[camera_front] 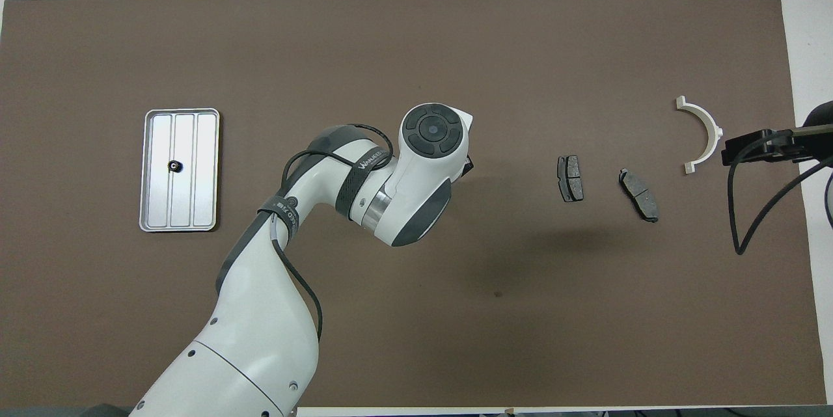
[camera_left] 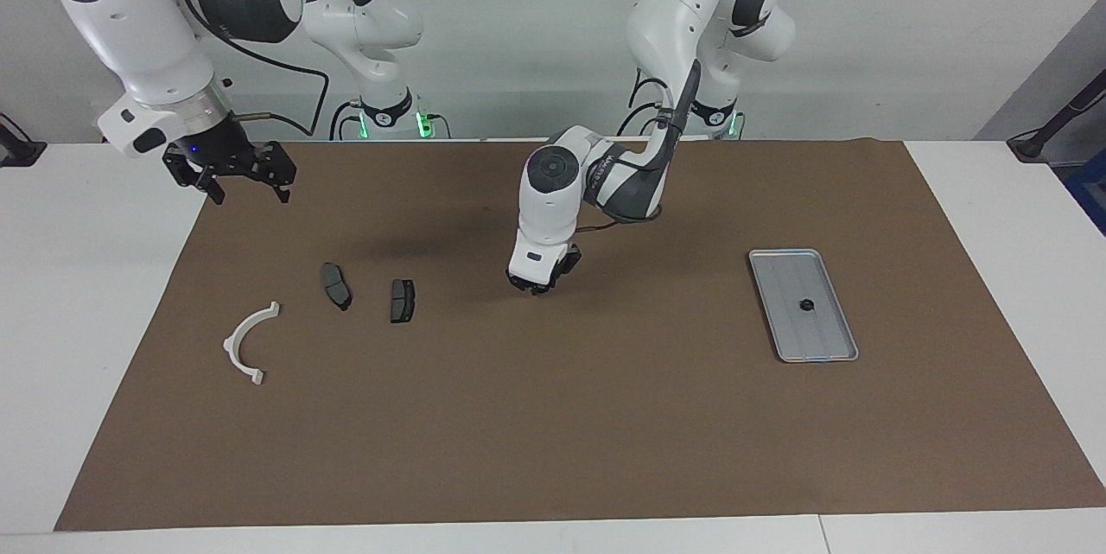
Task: Place bearing gear from tray to pile
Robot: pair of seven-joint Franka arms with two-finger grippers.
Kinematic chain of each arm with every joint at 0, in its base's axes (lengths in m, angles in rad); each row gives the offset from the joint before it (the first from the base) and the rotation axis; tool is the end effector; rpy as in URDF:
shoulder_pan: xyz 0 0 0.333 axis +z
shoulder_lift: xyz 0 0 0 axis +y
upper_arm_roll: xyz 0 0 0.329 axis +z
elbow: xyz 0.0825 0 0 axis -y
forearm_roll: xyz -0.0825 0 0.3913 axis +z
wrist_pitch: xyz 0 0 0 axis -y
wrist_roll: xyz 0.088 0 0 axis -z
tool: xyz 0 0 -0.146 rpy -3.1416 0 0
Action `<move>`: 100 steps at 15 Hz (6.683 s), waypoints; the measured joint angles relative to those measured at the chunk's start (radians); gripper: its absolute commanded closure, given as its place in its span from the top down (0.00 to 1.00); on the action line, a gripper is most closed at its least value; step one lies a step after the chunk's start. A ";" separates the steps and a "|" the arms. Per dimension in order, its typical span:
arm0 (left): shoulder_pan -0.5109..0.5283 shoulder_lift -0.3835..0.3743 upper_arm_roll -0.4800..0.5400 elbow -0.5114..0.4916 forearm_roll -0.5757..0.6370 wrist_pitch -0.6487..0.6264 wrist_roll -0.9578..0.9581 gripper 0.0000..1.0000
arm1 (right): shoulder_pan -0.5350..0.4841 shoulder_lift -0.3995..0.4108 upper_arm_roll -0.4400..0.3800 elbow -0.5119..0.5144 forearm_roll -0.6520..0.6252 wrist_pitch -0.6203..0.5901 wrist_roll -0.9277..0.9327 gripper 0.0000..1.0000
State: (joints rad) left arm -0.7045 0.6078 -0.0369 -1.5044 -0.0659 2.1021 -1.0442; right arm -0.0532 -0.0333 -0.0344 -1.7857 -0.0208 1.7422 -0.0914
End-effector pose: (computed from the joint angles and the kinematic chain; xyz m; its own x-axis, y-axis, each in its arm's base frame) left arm 0.5299 -0.4876 0.2786 0.9396 0.3344 -0.0727 0.3372 -0.9410 0.0291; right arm 0.5554 -0.0517 0.5282 0.9999 0.0074 -0.0120 0.0076 -0.9998 0.0183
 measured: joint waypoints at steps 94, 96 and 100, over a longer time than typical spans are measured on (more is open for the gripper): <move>0.717 -0.310 0.039 -0.519 0.100 0.197 0.879 0.36 | 0.612 0.528 0.037 0.088 0.018 0.458 0.648 0.00; 0.717 -0.310 0.040 -0.519 0.100 0.203 0.887 0.36 | 0.560 0.508 0.034 0.166 0.018 0.357 0.579 0.00; 0.717 -0.311 0.039 -0.526 0.100 0.220 0.892 0.11 | 0.373 0.456 0.036 0.324 0.035 0.169 0.320 0.00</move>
State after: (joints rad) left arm 0.0121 0.2968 0.0019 -2.0301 0.0337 2.3224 -0.1518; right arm 0.3198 0.4230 0.0017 -1.4616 0.0143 1.9108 0.2281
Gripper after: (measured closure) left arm 0.762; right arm 0.648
